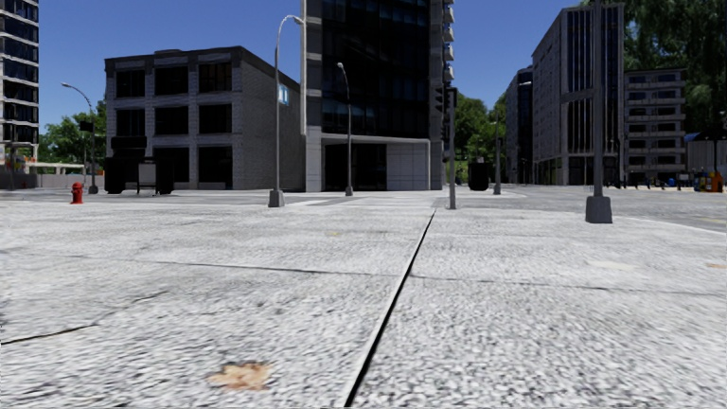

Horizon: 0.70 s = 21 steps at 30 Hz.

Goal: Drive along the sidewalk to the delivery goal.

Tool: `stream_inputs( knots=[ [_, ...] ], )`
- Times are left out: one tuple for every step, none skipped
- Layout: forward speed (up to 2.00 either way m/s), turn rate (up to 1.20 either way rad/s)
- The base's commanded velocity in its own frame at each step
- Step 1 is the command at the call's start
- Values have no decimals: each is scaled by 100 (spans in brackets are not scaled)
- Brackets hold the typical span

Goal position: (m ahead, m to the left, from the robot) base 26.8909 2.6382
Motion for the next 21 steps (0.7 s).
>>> stream_inputs(
  knots=[
    [200, 0],
    [200, 0],
    [200, 0],
    [200, 0],
    [200, 0],
    [200, 0],
    [200, 0],
    [200, 0],
    [200, 0],
    [200, 0],
    [200, 0],
    [200, 0],
    [200, 0],
    [200, 0],
    [200, 0],
    [200, 0],
    [200, 0],
    [200, 0],
    [200, 0],
    [200, 0],
    [200, 0]
  ],
)
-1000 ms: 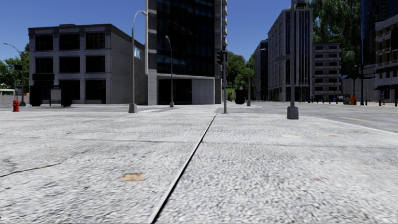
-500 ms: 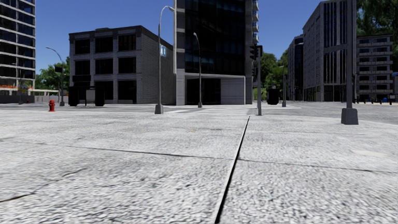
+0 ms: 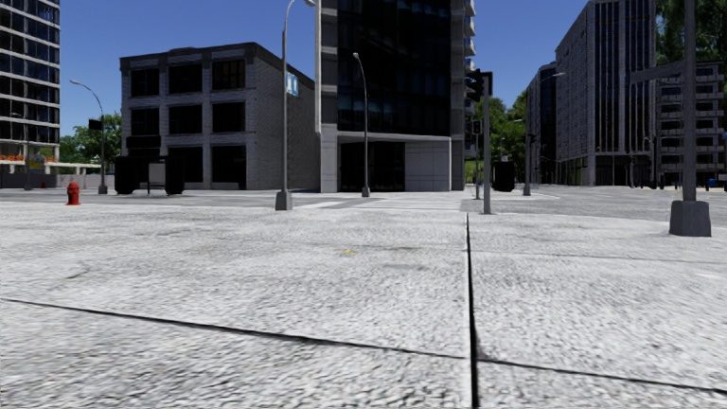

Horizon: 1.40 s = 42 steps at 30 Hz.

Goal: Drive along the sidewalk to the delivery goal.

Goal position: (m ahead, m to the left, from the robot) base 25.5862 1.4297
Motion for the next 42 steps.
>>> stream_inputs(
  knots=[
    [200, 0],
    [200, 0],
    [200, 0],
    [200, 0],
    [200, 0],
    [200, 0],
    [200, 0],
    [200, 0],
    [200, 0],
    [200, 0],
    [200, 0],
    [200, 0],
    [200, 0],
    [200, 0],
    [200, -8],
    [200, -8],
    [200, -15],
    [200, -17],
    [200, -3],
    [200, -3],
    [200, 0],
    [200, 0],
    [200, 0],
    [200, 0],
    [200, 0],
    [200, 0],
    [200, 0],
    [200, 0],
    [200, 0],
    [200, 0],
    [200, 0],
    [200, 0],
    [200, -4],
    [200, -4],
    [200, -11],
    [200, -17],
    [200, -26],
    [200, -26],
    [200, -28],
    [200, -20],
    [200, 0],
    [200, 0]
  ],
)
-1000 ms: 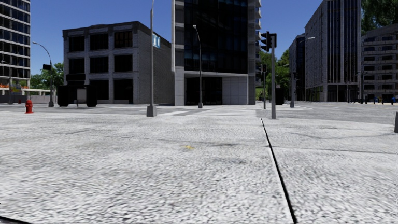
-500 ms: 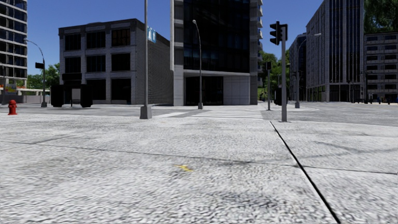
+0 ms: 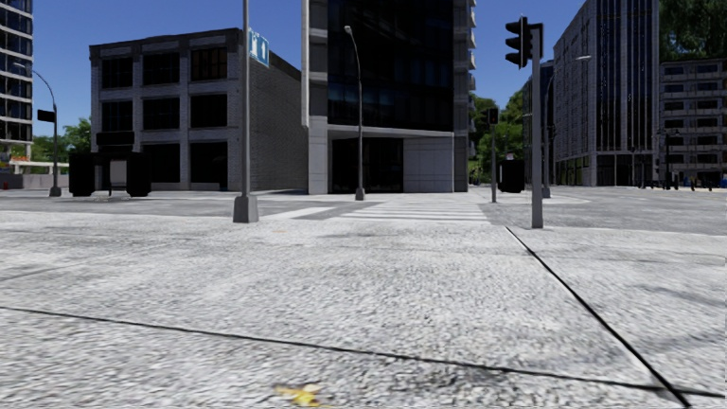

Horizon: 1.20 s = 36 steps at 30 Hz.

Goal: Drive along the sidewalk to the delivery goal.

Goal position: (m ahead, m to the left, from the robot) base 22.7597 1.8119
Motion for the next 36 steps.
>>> stream_inputs(
  knots=[
    [200, 0],
    [200, 0],
    [200, 0],
    [200, 0],
    [200, 0],
    [200, 0],
    [200, 0],
    [200, 0],
    [200, 0],
    [200, 0],
    [200, 0],
    [200, 0],
    [200, 0],
    [200, 0],
    [200, 0],
    [200, 0],
    [200, 0],
    [200, 0],
    [200, 0],
    [200, 0],
    [200, 0],
    [200, 0],
    [200, 0],
    [200, 0],
    [200, 0],
    [200, 0],
    [200, 0],
    [200, 0],
    [200, 0],
    [200, 0],
    [200, 0],
    [200, 0],
    [200, 0],
    [200, 0],
    [200, 0],
    [200, 0]
  ],
)
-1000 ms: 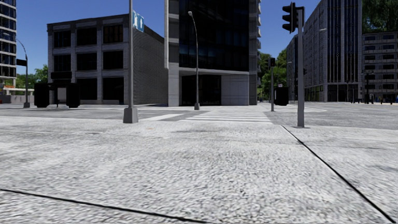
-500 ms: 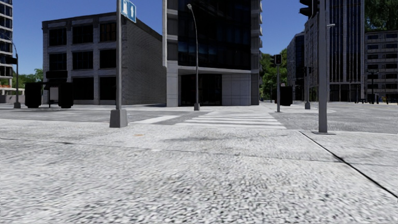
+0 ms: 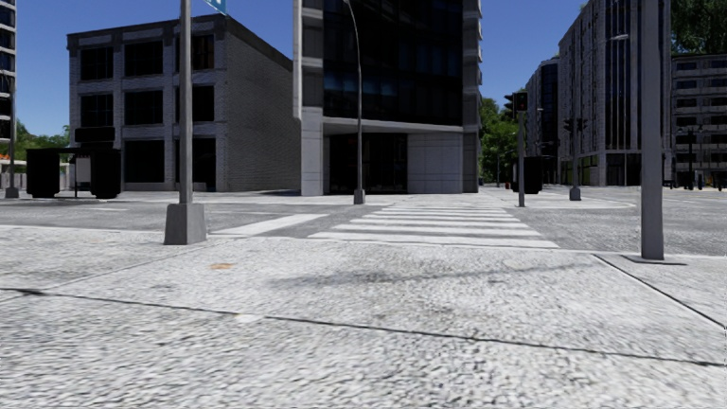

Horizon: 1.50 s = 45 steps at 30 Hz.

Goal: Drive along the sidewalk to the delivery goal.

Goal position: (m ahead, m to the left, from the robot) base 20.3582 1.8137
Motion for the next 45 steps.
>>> stream_inputs(
  knots=[
    [200, 0],
    [200, -18],
    [200, -18],
    [200, -24],
    [200, -26],
    [200, -26],
    [200, -26],
    [200, -21],
    [200, -14],
    [200, -12],
    [200, -12],
    [200, -12],
    [200, -12],
    [200, -12],
    [200, -12],
    [200, -12],
    [200, -20],
    [200, -34],
    [200, -34],
    [200, -39],
    [200, -40],
    [200, -40],
    [200, -40],
    [200, -28],
    [200, -8],
    [200, 0],
    [200, 0],
    [200, 0],
    [200, 0],
    [200, 0],
    [200, 0],
    [200, 0],
    [200, 0],
    [200, 0],
    [200, 0],
    [200, 0],
    [200, 0],
    [200, 0],
    [200, 0],
    [200, 0],
    [200, 0],
    [200, 0],
    [200, 0],
    [200, 0],
    [200, 0]
  ],
)
